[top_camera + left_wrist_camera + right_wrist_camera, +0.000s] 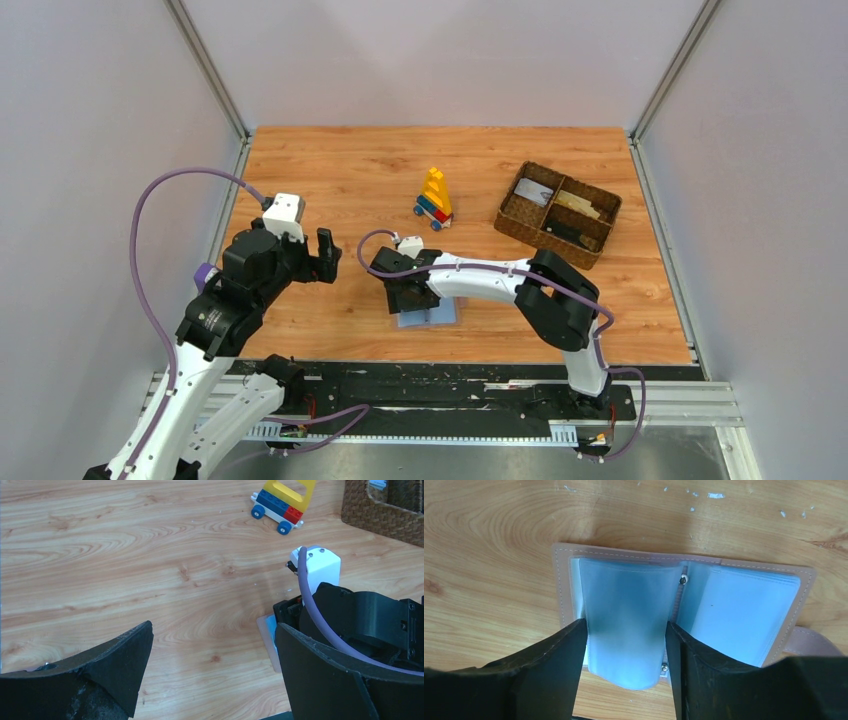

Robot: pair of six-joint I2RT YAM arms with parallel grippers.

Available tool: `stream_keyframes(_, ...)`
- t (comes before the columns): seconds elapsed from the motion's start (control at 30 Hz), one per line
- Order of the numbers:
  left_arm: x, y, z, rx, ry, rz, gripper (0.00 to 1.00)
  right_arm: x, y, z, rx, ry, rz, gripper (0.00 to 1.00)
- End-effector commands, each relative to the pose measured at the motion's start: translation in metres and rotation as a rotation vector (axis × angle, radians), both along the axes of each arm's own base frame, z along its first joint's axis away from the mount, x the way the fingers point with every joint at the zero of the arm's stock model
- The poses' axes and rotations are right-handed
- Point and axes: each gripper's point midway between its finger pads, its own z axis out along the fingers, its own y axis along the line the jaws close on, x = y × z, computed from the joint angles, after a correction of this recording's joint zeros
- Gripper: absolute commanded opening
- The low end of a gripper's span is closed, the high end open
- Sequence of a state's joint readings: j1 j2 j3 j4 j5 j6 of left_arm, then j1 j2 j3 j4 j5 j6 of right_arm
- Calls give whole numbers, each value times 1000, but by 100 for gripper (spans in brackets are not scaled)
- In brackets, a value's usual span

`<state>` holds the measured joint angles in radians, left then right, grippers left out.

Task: Take the credit cards out of the card holder
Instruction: Adjust the card holder at the center of the board.

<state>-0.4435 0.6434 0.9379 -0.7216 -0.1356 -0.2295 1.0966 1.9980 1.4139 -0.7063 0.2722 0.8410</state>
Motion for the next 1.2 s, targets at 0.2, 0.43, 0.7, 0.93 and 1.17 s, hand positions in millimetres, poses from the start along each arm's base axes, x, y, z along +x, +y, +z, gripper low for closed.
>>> stream_keyframes(0.2,3,-4,4,-30,-14,-2,100,1,6,-6,18,-4,-9,52)
stream_keyframes(0.43,6,-22,-13,-79,76,-43,97,13,11,20,175,-47,-5,43)
stream_keyframes(0.7,-5,-69,-58,-254,312,-162,88,16,-10,42,430,-67,7,30)
stream_keyframes(0.93,-6,-86,-86,-309,415,-196,83,15,-31,68,656,-20,5,30)
stream_keyframes(1.17,-3,-88,-86,-317,414,-191,83,11,-32,81,664,3,-3,52)
